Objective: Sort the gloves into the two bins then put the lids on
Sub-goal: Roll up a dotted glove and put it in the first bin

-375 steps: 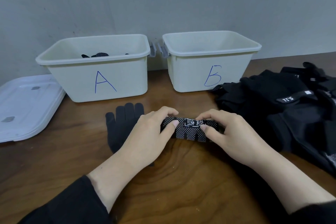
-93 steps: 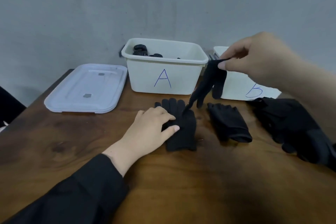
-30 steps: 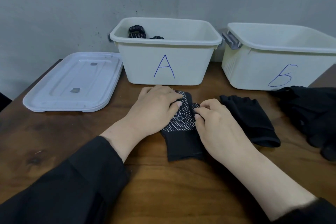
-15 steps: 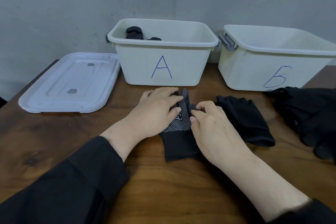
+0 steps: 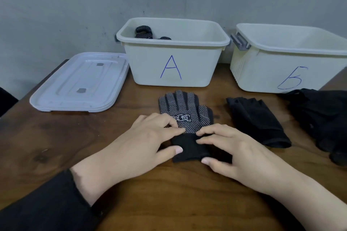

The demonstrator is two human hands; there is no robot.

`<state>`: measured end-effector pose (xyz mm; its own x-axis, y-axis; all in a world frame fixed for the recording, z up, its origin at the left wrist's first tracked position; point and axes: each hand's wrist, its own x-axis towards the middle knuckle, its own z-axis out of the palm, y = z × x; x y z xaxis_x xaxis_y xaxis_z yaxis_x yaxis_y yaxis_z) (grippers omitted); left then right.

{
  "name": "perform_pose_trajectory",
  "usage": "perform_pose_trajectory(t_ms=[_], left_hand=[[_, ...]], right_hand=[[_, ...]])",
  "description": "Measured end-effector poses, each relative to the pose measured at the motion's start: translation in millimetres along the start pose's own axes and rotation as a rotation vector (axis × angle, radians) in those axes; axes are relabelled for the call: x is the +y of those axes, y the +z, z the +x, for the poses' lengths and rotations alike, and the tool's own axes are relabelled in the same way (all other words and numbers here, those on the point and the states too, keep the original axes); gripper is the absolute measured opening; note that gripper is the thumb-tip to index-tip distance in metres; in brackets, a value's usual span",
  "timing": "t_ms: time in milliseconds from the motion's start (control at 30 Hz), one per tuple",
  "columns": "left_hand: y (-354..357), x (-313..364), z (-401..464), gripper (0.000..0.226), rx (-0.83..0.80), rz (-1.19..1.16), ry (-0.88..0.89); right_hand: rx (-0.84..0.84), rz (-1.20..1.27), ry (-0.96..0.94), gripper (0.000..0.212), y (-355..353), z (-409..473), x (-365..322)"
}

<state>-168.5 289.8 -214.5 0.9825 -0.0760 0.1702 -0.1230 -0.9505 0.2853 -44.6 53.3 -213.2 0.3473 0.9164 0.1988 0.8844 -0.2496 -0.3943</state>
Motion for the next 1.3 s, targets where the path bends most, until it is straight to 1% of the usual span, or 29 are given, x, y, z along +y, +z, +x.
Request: perform_pose_trajectory(t_ms=[67, 167, 233, 333, 367, 400, 500, 567, 667, 700, 767, 833, 900, 967, 1033, 1100, 1167, 1233, 1300], left_hand=[[-2.1, 1.0, -4.6, 0.06, 0.0, -0.02, -0.013], [-4.4, 3.9, -4.6, 0.055, 0.07, -0.011, -0.005], [-6.9, 7.6, -2.3, 0.057, 0.106, 0.008, 0.014], [-7.8, 16.9, 1.0, 0.065, 0.059, 0.056, 0.057], [-6.5, 19.9, 2.2, 0.063, 0.045, 0.09, 0.064], [-4.9, 22.1, 3.8, 0.056, 0.049, 0.117, 0.065], [-3.2, 21.9, 5.8, 0.021, 0.117, 0.112, 0.06], [-3.8, 18.2, 5.5, 0.013, 0.126, 0.086, 0.051], [-3.8, 15.4, 4.9, 0.009, 0.163, 0.003, 0.007], [-3.4, 15.7, 5.3, 0.009, 0.184, -0.041, -0.022], [-3.1, 16.0, 6.8, 0.009, 0.228, -0.16, -0.121], [-2.9, 14.7, 8.0, 0.012, 0.249, -0.28, -0.238], [-1.3, 13.7, 9.2, 0.021, 0.264, -0.362, -0.289], [-0.3, 15.5, 10.5, 0.031, 0.27, -0.379, -0.312], [1.1, 17.8, 12.2, 0.037, 0.265, -0.335, -0.327], [2.1, 18.4, 13.6, 0.041, 0.272, -0.257, -0.314], [1.0, 16.5, 13.9, 0.046, 0.293, -0.199, -0.299], [-0.3, 13.5, 13.5, 0.048, 0.294, -0.129, -0.26], [-0.1, 12.1, 13.8, 0.039, 0.274, -0.013, -0.167]], right_hand=[[0.066, -0.064, -0.01, 0.037, 3.9, 3.7, -5.3], [0.133, -0.135, -0.001, 0.029, 9.3, 9.1, -14.1], [0.169, -0.161, 0.009, 0.026, 11.7, 11.9, -17.3], [0.204, -0.143, 0.053, 0.027, 12.8, 14.9, -20.2], [0.205, -0.131, 0.069, 0.027, 12.2, 15.1, -21.3], [0.199, -0.121, 0.08, 0.028, 11.6, 14.9, -21.9], [0.156, -0.073, 0.098, 0.027, 6.7, 12.1, -23.0], [0.126, -0.03, 0.127, 0.028, 2.9, 10.2, -23.0], [0.101, -0.044, 0.148, 0.048, 1.5, 13.2, -22.5], [0.113, -0.054, 0.145, 0.049, 2.5, 16.0, -22.6], [0.167, -0.009, 0.172, 0.043, 3.6, 21.5, -23.3], [0.24, 0.097, 0.224, 0.037, 4.1, 26.2, -21.7], [0.291, 0.154, 0.285, 0.037, 5.9, 30.6, -20.5], [0.312, 0.142, 0.308, 0.04, 9.2, 33.0, -20.7], [0.314, 0.061, 0.307, 0.044, 13.4, 34.9, -20.2], [0.347, -0.027, 0.274, 0.044, 15.3, 35.6, -18.2], [0.374, -0.12, 0.216, 0.036, 15.0, 35.6, -17.2], [0.35, -0.208, 0.159, 0.022, 14.5, 35.0, -14.8], [0.32, -0.288, 0.107, 0.014, 14.6, 34.1, -12.8]])
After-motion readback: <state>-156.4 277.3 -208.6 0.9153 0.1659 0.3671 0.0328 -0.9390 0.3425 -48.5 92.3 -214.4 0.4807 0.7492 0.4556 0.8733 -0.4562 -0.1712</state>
